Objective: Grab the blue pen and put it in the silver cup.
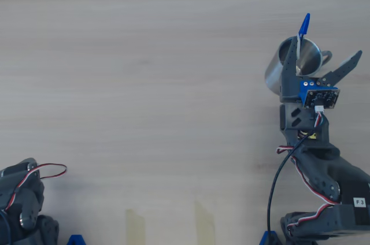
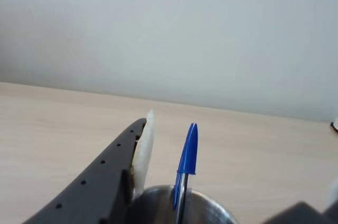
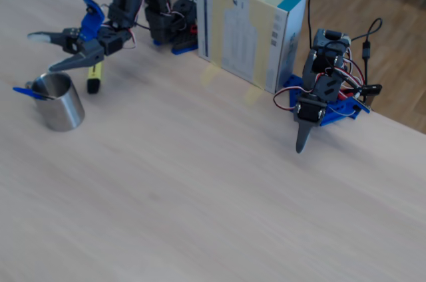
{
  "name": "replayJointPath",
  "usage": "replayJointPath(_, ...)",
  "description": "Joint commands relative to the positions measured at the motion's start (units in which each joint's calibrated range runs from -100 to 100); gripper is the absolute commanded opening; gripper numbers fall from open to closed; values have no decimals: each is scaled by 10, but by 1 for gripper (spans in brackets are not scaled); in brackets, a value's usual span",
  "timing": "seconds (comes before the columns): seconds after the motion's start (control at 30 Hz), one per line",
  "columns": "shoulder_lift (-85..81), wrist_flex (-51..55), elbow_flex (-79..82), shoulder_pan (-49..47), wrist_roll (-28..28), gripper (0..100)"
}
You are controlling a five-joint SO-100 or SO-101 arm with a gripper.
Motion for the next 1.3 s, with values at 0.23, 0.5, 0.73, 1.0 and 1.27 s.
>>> replayJointPath(0.23,-160,120,39,-1,-21,51)
replayJointPath(0.5,-265,221,75,0,-47,51)
replayJointPath(0.73,-342,249,129,5,-56,51)
replayJointPath(1.0,-454,366,176,5,-70,51)
replayJointPath(1.27,-552,443,247,15,-79,51)
